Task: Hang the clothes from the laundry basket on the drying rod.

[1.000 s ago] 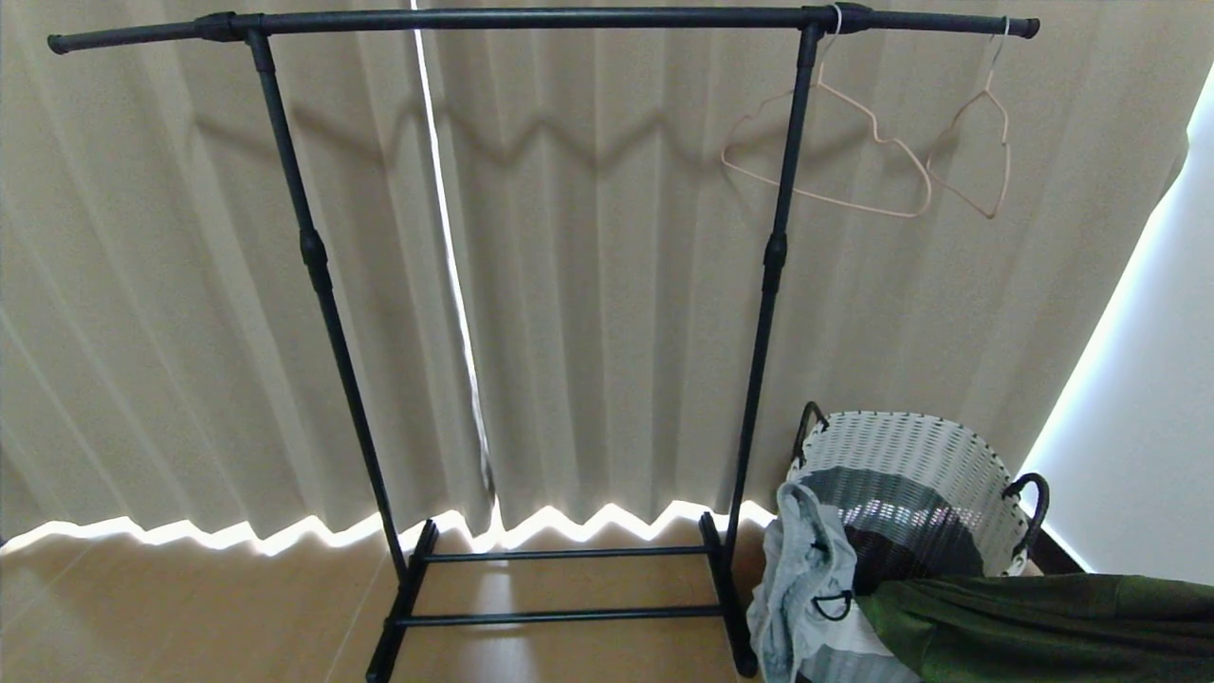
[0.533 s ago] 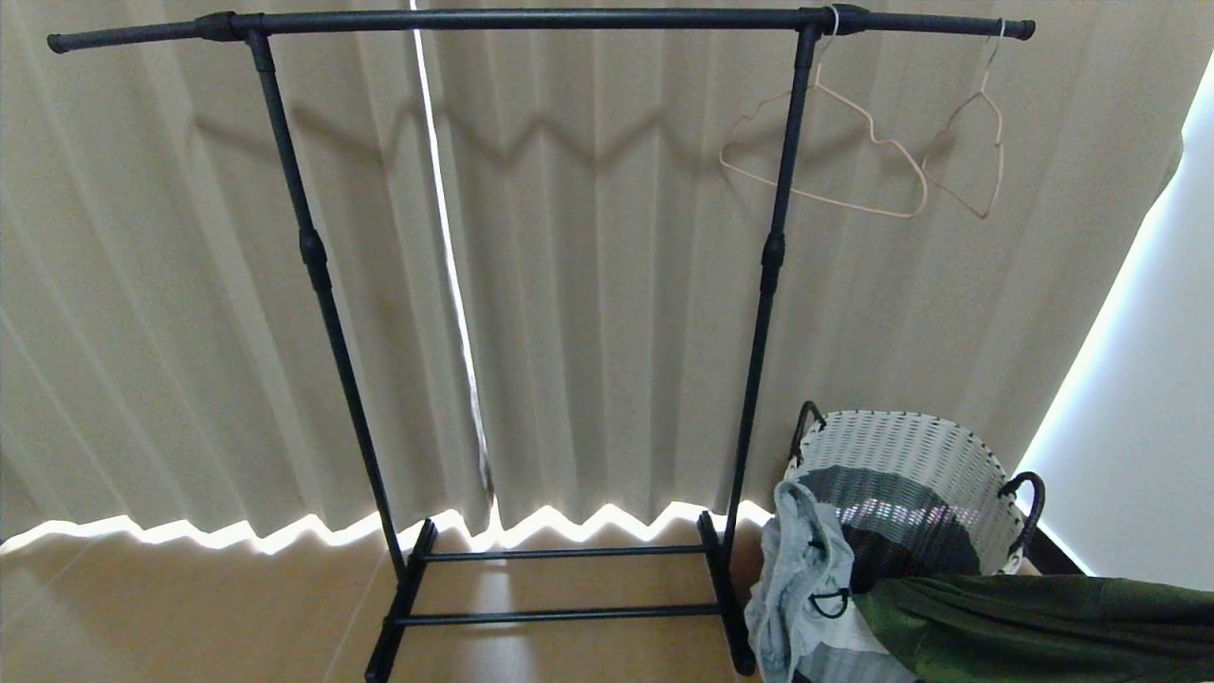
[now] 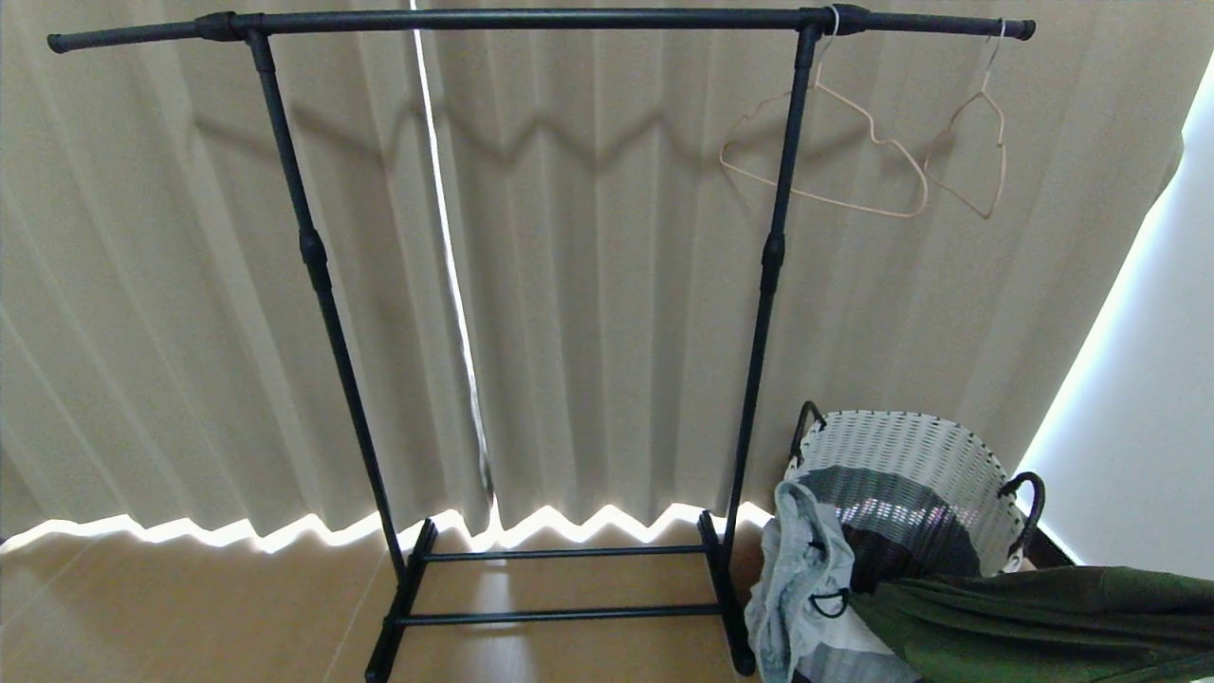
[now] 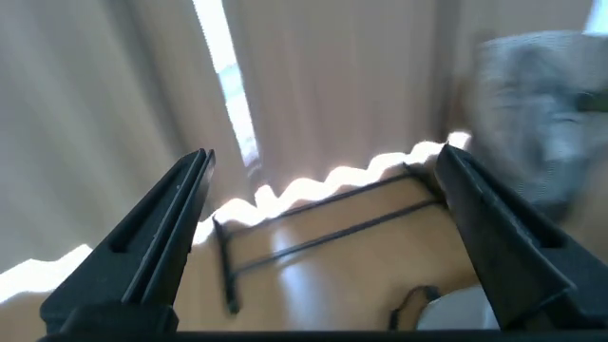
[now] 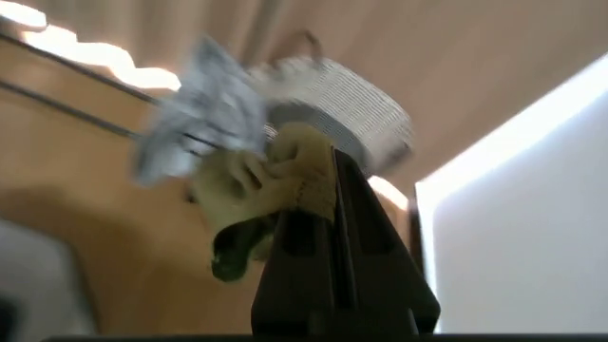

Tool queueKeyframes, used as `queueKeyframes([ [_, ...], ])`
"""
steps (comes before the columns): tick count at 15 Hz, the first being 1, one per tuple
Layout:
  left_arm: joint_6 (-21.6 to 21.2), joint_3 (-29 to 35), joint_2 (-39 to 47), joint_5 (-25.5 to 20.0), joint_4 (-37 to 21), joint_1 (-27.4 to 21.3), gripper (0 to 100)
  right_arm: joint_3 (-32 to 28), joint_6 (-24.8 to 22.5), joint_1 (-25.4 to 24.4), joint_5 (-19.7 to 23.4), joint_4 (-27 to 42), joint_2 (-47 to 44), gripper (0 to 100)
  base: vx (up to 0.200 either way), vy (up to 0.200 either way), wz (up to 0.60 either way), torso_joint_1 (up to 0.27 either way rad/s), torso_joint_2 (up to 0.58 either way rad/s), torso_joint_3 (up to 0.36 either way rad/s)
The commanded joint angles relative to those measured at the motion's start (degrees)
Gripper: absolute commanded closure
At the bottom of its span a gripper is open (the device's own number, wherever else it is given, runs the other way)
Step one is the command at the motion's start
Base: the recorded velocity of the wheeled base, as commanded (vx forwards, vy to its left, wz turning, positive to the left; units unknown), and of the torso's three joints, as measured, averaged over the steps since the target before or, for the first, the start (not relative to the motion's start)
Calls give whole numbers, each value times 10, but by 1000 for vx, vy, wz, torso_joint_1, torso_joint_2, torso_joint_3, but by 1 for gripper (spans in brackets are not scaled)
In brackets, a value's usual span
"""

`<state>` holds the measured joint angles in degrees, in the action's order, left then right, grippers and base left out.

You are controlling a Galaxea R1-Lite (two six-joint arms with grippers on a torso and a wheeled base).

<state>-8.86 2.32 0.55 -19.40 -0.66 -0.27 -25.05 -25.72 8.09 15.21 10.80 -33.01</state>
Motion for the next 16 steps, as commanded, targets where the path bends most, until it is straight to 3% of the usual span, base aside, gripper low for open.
queueKeyframes([
  [1, -2, 38, 9, -38, -1, -2, 0, -98, 23, -80, 10, 64, -26, 100, 0, 0, 0, 0, 0, 0],
  [2, -2, 63, 25, -65, -1, -2, 0, -124, 32, -106, 10, 74, -40, 100, 0, 0, 0, 0, 0, 0],
  [3, -2, 119, 97, -114, 0, -2, 0, -178, 55, -161, 10, 78, -89, 100, 0, 0, 0, 0, 0, 0],
  [9, -3, 274, 344, -188, 0, -20, 0, -293, 86, -222, 10, 72, -212, 100, 0, 0, 0, 0, 0, 0],
  [13, -3, 353, 468, -184, 1, -74, 0, -321, 90, -251, 10, 61, -260, 100, 0, 0, 0, 0, 0, 0],
  [16, 2, 403, 613, -143, 80, -156, 0, -330, 127, -273, 7, 9, -289, 100, 0, 0, 0, 0, 0, 0],
])
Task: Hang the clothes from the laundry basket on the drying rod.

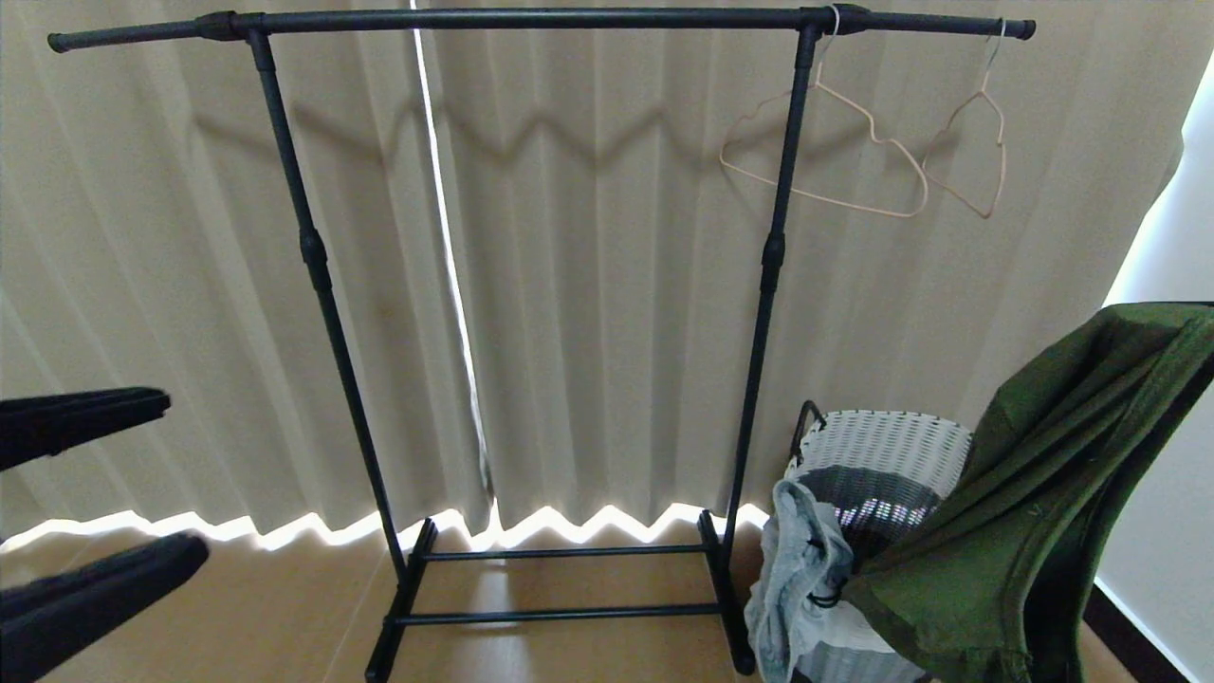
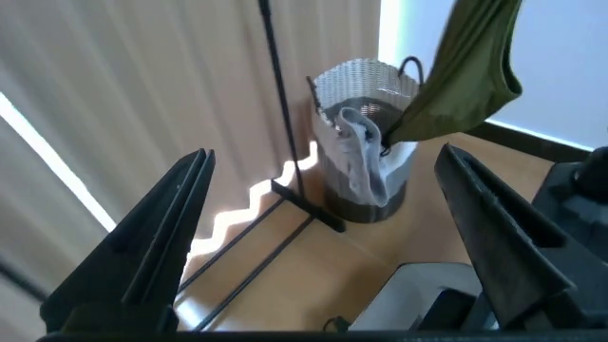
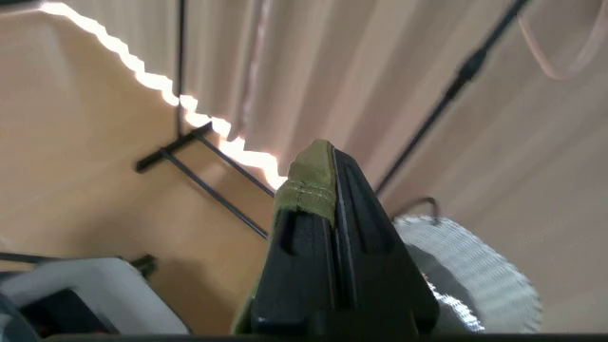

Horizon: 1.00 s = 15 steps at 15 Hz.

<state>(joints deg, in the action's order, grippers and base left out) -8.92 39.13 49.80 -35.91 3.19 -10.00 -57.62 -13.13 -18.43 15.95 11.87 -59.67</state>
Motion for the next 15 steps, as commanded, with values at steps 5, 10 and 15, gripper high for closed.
queueKeyframes([
  [5, 55, 39, 264, 194, 182, -266, 0, -21, 45, -50, 1, -38, -48, 100, 0, 0, 0, 0, 0, 0],
  [10, 95, 34, 331, 223, 186, -400, 0, -23, 65, -79, 1, -98, -88, 100, 0, 0, 0, 0, 0, 0],
  [15, 159, 55, 438, 313, 292, -505, 0, -21, 86, -103, 0, -118, -100, 100, 0, 0, 0, 0, 0, 0],
])
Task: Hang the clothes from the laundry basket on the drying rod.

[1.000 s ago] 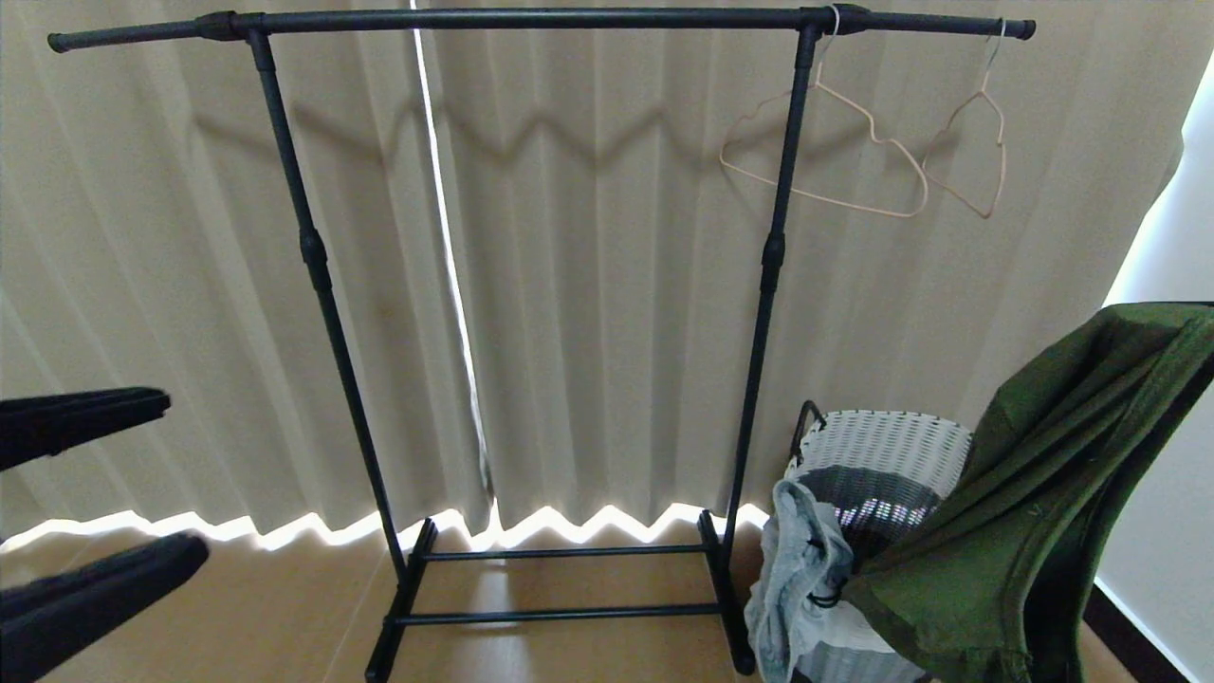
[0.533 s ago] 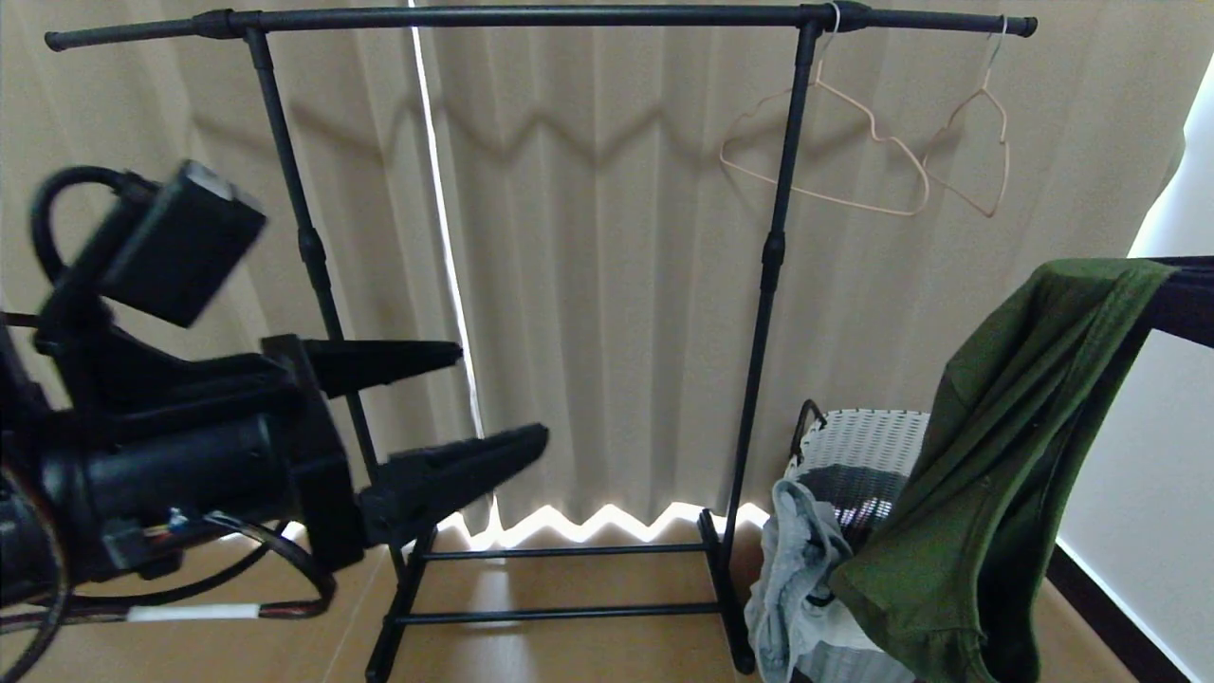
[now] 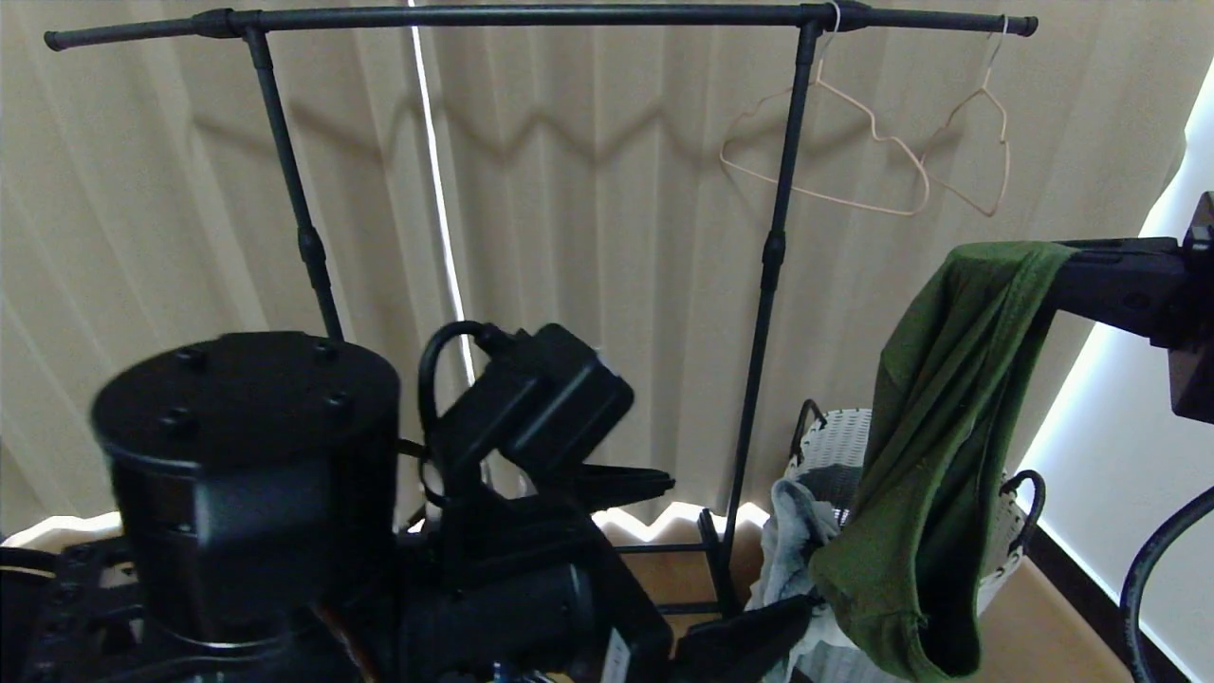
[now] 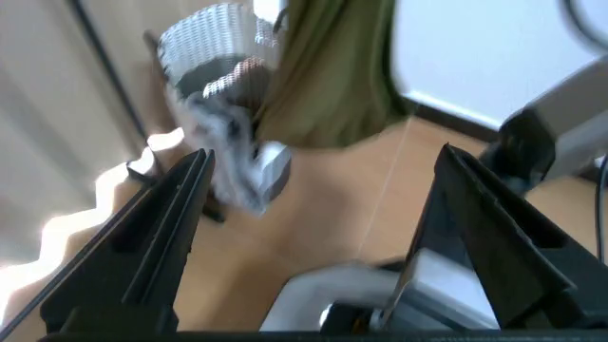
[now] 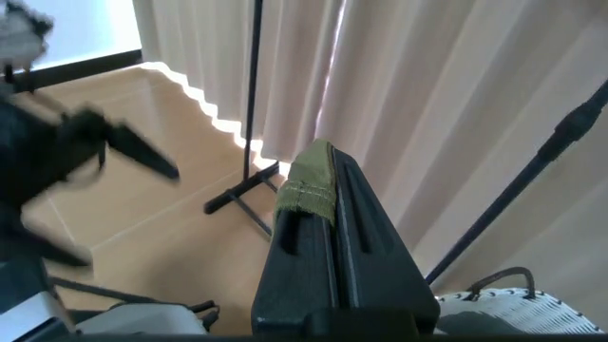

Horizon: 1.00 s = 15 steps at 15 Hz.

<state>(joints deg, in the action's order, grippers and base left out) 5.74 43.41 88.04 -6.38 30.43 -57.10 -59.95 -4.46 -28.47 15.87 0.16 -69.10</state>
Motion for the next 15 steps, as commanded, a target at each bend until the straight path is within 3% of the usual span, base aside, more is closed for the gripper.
queueKeyframes([
  [1, 18, 19, 68, 22, 26, -42, 0, 2, 0, -4, 1, -2, -6, 100, 0, 0, 0, 0, 0, 0],
  [4, 53, 80, 130, 27, 40, -70, 0, 3, 6, -21, 0, -2, -14, 100, 0, 0, 0, 0, 0, 0],
  [8, 88, 152, 210, 102, 41, -66, 0, 4, 8, -27, 0, -2, -13, 100, 0, 0, 0, 0, 0, 0],
  [10, 107, 172, 231, 111, 41, -63, 0, 4, 9, -27, 0, -2, -12, 100, 0, 0, 0, 0, 0, 0],
  [15, 104, 159, 264, 152, 40, -12, 0, 5, 7, -27, -1, -2, -4, 100, 0, 0, 0, 0, 0, 0],
])
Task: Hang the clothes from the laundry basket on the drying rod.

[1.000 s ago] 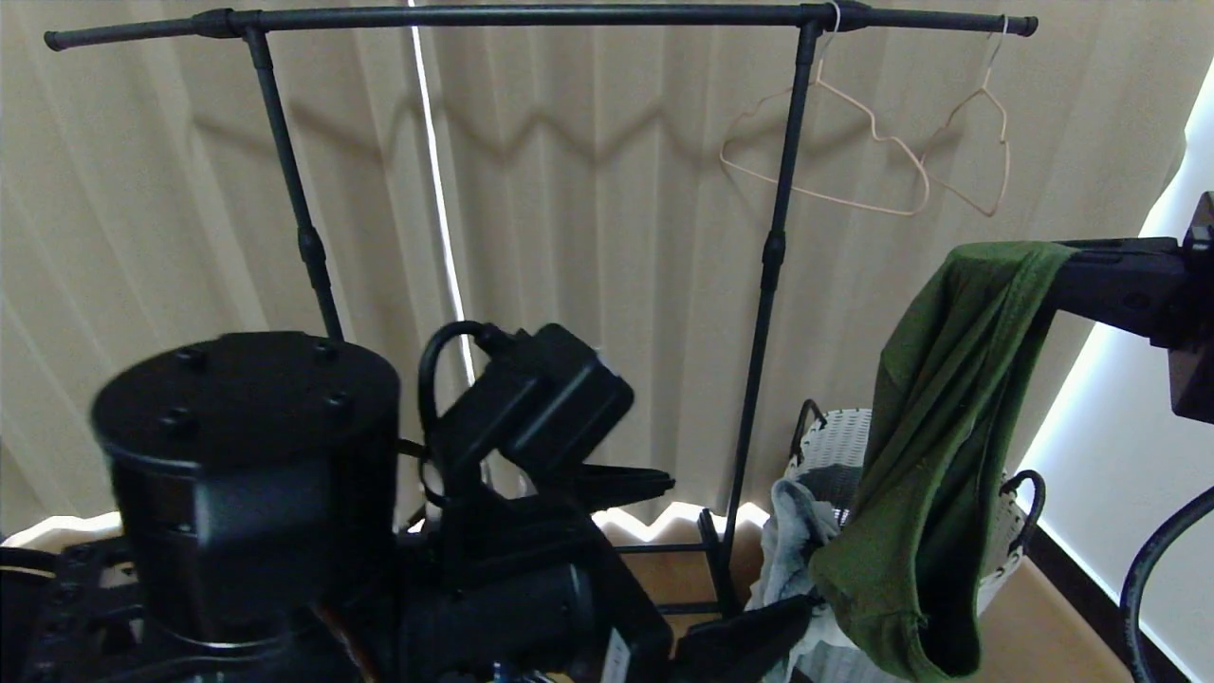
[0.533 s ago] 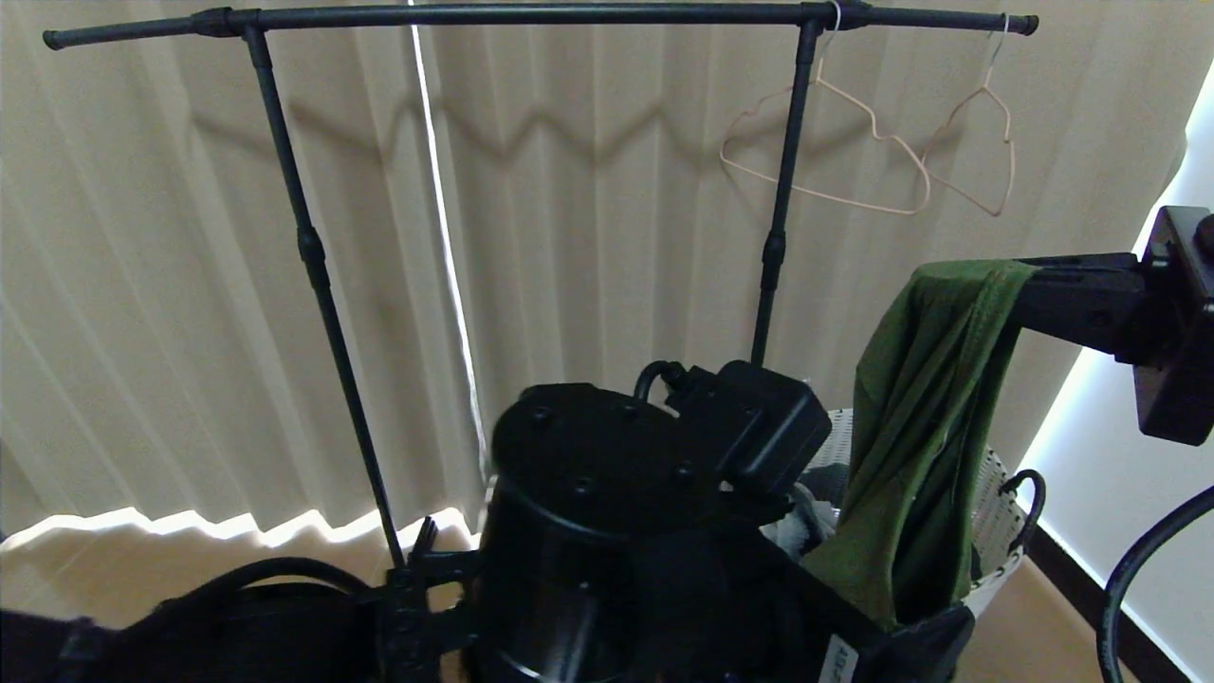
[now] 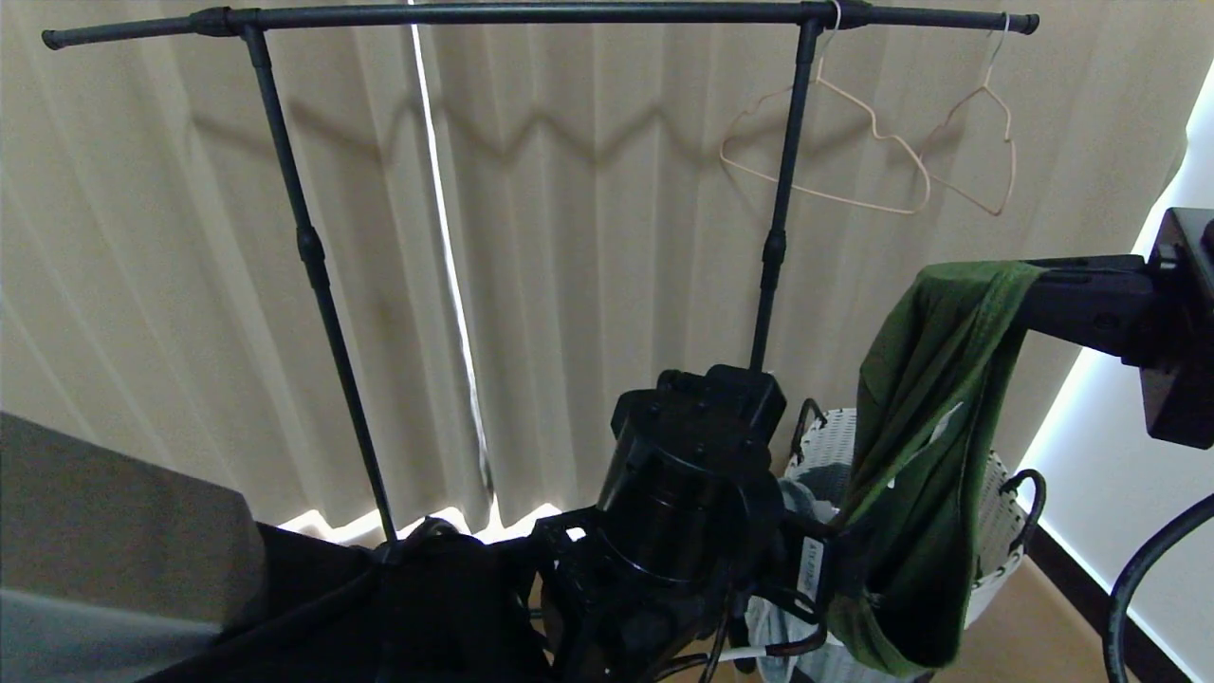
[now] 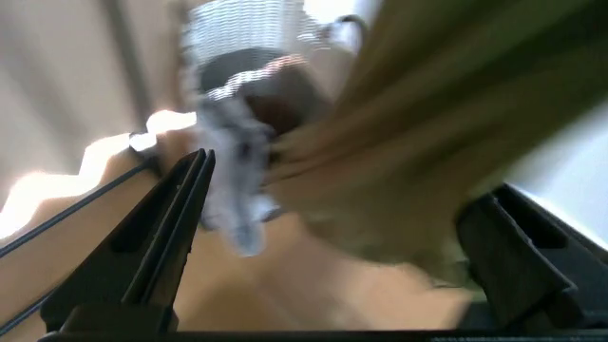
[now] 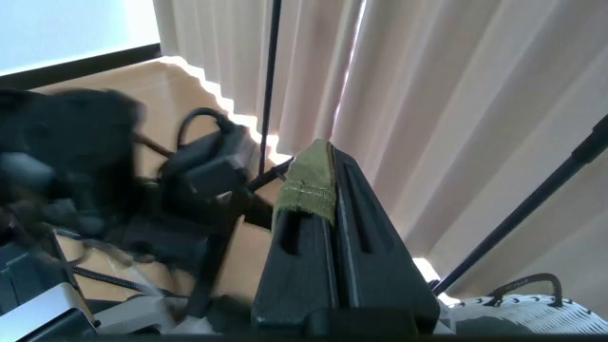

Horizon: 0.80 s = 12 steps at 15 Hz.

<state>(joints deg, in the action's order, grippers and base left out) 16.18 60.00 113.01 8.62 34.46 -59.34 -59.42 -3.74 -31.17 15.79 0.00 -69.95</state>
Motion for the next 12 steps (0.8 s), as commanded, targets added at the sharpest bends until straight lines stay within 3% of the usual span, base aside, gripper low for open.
queueKeyframes([
  [1, 0, -14, 16, 2, 0, 15, 0, 0, 0, 0, -1, 0, 4, 100, 0, 0, 0, 0, 0, 0],
  [5, -12, -63, 5, 2, 0, 16, 0, 1, -1, 1, -11, 1, 6, 100, 0, 0, 0, 0, 0, 0],
  [10, -19, -68, -5, 2, 0, 16, 0, 4, -2, 1, -15, 1, 16, 100, 0, 0, 0, 0, 0, 0],
  [11, -19, -68, -5, 2, 0, 16, 100, 4, -2, 1, -15, 2, 20, 100, 0, 0, 0, 0, 0, 0],
  [12, -22, -69, -6, 2, 0, 16, 100, 4, -2, 1, -15, 2, 22, 100, 0, 0, 0, 0, 0, 0],
])
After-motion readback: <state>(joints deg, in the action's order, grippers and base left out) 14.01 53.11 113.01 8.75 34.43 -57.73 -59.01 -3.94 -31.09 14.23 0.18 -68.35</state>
